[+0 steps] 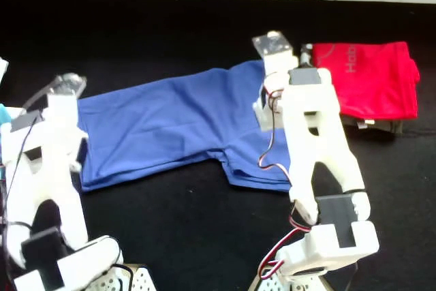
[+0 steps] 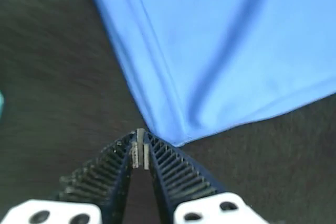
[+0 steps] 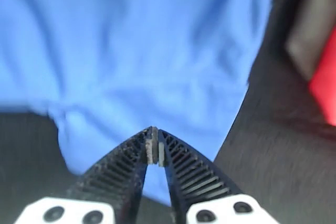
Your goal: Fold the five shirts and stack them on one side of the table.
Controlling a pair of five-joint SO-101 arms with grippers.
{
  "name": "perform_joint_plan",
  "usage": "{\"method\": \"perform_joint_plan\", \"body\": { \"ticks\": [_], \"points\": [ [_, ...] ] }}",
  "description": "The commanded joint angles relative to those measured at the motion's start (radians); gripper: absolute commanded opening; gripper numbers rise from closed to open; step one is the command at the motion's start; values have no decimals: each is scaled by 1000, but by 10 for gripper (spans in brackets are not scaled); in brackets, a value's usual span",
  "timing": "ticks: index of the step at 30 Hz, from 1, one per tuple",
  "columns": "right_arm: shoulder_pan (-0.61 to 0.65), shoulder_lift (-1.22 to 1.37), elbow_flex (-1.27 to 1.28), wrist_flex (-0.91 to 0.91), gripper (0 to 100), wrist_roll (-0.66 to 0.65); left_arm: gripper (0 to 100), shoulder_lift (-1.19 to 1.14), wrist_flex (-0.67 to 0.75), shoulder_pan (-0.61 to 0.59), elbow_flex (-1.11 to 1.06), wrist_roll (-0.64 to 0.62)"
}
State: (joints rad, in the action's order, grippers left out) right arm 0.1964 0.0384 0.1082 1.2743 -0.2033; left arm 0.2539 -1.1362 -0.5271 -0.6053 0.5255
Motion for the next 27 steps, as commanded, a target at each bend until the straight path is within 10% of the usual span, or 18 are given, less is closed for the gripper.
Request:
{"method": "perform_joint_plan", "body": {
  "ticks": [1, 10, 27],
  "points": [
    [15, 5, -93, -81, 5, 40, 9, 27, 32, 73, 137, -92],
    [18, 357, -515, -104, 5, 35, 9, -527, 35, 205, 568, -236],
    [-104, 920, -1032, -73, 5, 35, 9, -1247, -370, -18, 1448, -256]
  ]
}}
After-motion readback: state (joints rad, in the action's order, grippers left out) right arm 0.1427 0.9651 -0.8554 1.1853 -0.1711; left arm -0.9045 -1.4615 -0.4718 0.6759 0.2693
